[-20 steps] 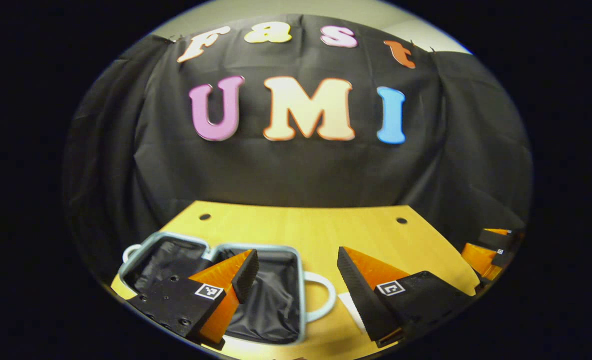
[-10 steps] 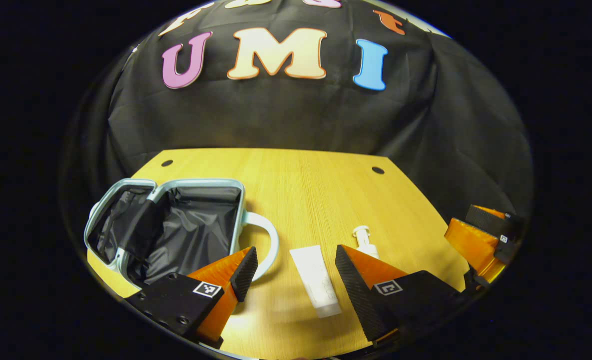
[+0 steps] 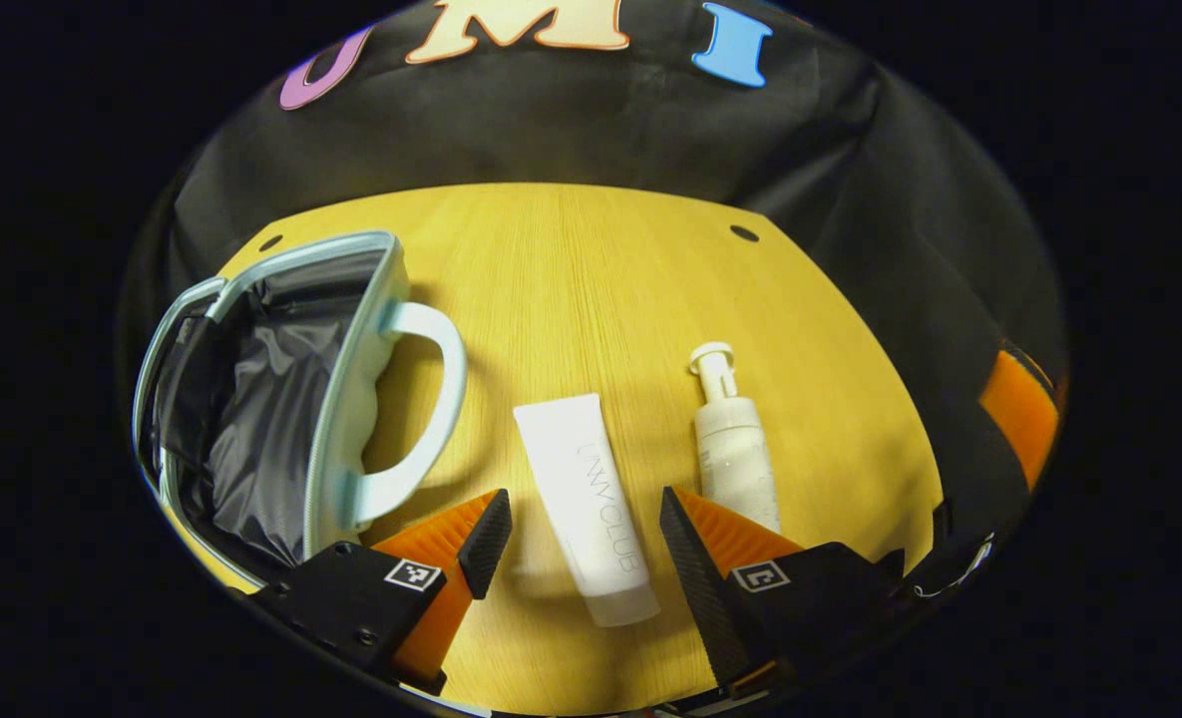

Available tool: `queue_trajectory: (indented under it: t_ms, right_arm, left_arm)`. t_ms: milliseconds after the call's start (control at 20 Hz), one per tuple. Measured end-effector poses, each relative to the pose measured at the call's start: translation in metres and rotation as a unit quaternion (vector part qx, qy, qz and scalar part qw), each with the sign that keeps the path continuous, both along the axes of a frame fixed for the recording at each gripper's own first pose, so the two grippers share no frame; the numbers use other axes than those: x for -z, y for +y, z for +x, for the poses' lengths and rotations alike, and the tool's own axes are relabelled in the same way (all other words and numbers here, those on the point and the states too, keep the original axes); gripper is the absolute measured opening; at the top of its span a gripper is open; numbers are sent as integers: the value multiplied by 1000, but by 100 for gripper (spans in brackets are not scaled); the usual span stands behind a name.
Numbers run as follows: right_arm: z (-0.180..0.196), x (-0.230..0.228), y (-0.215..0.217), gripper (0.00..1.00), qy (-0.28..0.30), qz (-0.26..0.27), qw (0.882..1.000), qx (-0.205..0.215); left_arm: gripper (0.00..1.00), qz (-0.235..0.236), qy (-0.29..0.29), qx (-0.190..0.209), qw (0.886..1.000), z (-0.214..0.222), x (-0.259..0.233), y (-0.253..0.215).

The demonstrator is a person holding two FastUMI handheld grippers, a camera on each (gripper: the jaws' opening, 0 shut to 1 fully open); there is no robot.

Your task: First open the suitcase, pack the skin care products into it, and then close the suitcase.

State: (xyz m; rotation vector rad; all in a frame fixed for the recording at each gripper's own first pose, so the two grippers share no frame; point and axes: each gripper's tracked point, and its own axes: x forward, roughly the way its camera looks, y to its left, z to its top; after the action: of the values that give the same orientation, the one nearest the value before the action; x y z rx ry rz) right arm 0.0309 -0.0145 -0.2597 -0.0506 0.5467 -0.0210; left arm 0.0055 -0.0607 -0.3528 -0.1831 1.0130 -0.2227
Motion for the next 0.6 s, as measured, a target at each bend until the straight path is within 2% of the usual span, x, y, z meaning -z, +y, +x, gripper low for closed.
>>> queue_trajectory:
  t_ms: [50,150,200,250,400,450,600]
  right_arm:
    - [-1,1,-1,100,2,0,1000,1]
    - [-2,3,1,100,8,-1,1000,1]
    - [-2,6,4,100,13,-1,1000,-2]
    - [-1,9,7,100,18,1,1000,-6]
    - [8,28,29,100,51,19,998,-17]
    - [10,38,36,100,70,31,997,-19]
    - [14,75,51,100,133,60,989,-13]
  left_arm:
    - [92,1,9,0,1000,0,9,-1]
    - [85,9,24,-8,1000,-1,21,1]
    - [78,9,1,-5,1000,10,21,1]
    - [69,9,16,-5,1000,2,22,3]
    - [42,-8,11,-8,1000,4,20,4]
    - [42,-18,6,-14,1000,7,21,4]
    - [30,-41,12,-26,999,6,20,5]
